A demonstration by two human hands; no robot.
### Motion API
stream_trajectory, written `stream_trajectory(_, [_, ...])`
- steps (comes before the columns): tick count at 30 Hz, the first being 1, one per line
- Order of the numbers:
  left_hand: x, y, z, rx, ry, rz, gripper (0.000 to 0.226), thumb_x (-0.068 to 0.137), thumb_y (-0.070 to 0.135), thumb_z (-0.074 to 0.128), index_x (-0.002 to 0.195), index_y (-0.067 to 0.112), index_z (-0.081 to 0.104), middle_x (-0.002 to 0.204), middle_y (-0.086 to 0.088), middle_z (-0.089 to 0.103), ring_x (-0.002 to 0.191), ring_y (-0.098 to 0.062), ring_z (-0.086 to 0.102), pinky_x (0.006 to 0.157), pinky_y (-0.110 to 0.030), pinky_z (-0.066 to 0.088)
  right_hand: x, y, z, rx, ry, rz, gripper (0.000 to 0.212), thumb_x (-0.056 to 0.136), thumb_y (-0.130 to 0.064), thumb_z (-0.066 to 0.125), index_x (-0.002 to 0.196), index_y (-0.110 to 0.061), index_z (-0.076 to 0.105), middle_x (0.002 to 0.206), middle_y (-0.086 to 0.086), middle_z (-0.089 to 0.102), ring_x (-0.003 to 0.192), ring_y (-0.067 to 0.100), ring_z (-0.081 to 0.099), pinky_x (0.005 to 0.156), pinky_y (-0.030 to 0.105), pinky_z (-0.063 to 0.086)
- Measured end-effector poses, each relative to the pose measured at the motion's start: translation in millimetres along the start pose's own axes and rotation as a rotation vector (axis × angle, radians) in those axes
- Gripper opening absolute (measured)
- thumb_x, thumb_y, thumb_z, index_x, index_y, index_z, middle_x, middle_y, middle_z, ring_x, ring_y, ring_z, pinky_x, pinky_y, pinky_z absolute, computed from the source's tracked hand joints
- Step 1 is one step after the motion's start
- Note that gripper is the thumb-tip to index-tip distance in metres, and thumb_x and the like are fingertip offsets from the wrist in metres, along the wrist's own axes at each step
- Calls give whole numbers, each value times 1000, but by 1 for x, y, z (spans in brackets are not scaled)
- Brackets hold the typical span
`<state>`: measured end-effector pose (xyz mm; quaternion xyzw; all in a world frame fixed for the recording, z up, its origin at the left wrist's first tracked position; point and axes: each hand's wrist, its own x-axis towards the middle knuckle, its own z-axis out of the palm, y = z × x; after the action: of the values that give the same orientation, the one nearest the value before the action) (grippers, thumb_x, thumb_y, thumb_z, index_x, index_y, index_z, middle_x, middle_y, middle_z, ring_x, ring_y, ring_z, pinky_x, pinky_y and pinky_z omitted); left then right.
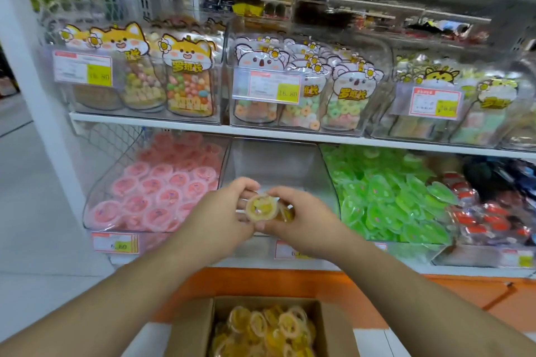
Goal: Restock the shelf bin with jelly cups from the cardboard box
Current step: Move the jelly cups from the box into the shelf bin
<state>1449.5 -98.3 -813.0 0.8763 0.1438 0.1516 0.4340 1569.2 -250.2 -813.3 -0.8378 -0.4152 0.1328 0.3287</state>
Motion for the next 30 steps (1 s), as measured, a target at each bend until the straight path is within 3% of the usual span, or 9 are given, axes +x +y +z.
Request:
stream_trajectory(4, [37, -23, -15, 434, 28, 134, 68, 95, 30, 68, 155, 34, 37, 157, 14, 43, 144, -8, 41, 118, -27, 34, 64, 34, 12, -64, 18, 74, 42, 82, -62, 77, 113, -35, 68, 96, -15, 72, 89, 4, 65, 75, 20, 50])
stream_trajectory(9, [67, -56, -24, 826, -63, 105, 75, 99, 65, 15, 165, 29, 10, 172, 10, 10, 158, -13, 8, 125, -31, -2, 145, 79, 43, -263, -36, 54, 50, 84, -71, 70, 105, -25, 71, 99, -3, 74, 98, 22, 68, 88, 34, 53])
stream_trajectory(11, [71, -69, -22, 871, -57, 95, 86, 92, 68, 0, 166, 25, 14, 172, 8, 14, 158, -16, 16, 122, -28, -3, 168, 87, 55, -312, -71, 11, 54, 82, -72, 68, 105, -23, 71, 103, 0, 74, 102, 28, 67, 87, 30, 51])
stream_trajectory(14, [73, -84, -19, 939, 0, 145, 76, 102, 64, 15, 156, 19, 44, 159, 2, 47, 144, -21, 48, 115, -31, 10, 181, 92, 64, -380, -151, -14, 46, 91, -59, 71, 117, -22, 69, 114, 4, 71, 111, 32, 61, 90, 27, 40])
stream_trajectory(17, [73, -91, -16, 948, 11, 187, 68, 104, 60, 25, 150, 17, 52, 151, -1, 56, 136, -23, 56, 114, -34, 18, 180, 104, 71, -392, -149, 0, 50, 90, -61, 71, 129, -32, 64, 118, 6, 66, 113, 33, 59, 98, 28, 42])
stream_trajectory(19, [70, -84, -17, 919, -31, 144, 73, 102, 64, 19, 154, 19, 44, 159, 1, 48, 144, -20, 48, 117, -32, 12, 179, 112, 72, -364, -108, 82, 73, 79, -69, 75, 143, -43, 50, 123, 9, 60, 117, 34, 59, 105, 33, 47])
stream_trajectory(23, [69, -75, -19, 843, -71, 90, 90, 84, 69, -9, 165, 31, 3, 172, 15, 2, 158, -9, 1, 118, -26, -15, 170, 112, 61, -361, -120, 155, 108, 75, -57, 85, 162, -36, 26, 146, 10, 46, 135, 32, 49, 112, 34, 43])
stream_trajectory(27, [66, -73, -21, 811, -68, 100, 92, 81, 69, -14, 164, 32, -3, 171, 18, -7, 155, -4, -9, 116, -23, -19, 160, 117, 53, -311, -24, 182, 78, 80, -32, 83, 150, -30, 49, 142, 8, 53, 125, 28, 58, 100, 27, 47])
stream_trajectory(30, [66, -75, -22, 794, -80, 92, 95, 79, 71, -14, 165, 32, -3, 171, 19, -9, 155, -1, -12, 120, -27, -17, 157, 121, 55, -271, 45, 189, 59, 79, -30, 78, 136, -33, 62, 126, 4, 69, 110, 27, 68, 94, 32, 56])
